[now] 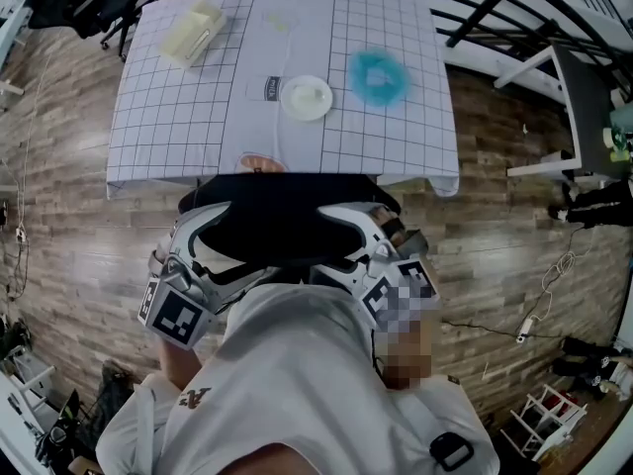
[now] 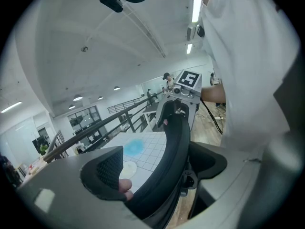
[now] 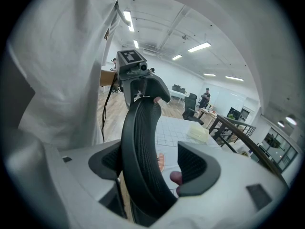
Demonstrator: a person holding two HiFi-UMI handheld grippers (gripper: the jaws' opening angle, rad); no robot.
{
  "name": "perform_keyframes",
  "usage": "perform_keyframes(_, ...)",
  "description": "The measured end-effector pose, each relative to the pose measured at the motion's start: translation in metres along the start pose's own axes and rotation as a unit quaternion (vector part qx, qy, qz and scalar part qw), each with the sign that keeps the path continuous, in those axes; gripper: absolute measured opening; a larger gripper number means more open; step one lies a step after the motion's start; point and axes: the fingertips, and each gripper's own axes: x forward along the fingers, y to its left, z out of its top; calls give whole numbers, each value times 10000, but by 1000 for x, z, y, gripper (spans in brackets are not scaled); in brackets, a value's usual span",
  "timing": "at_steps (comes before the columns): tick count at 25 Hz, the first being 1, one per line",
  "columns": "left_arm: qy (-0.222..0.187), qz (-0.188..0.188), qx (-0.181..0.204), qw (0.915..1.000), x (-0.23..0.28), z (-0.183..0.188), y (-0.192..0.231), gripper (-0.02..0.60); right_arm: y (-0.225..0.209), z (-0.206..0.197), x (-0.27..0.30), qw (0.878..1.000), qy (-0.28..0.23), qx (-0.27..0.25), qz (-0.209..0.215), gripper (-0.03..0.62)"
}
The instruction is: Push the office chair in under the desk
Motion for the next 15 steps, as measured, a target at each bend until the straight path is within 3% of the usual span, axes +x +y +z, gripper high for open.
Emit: perform_keyframes(15, 15, 106, 37, 9999, -2, 2, -6, 434, 6, -1, -2, 9998, 128, -97, -103, 328)
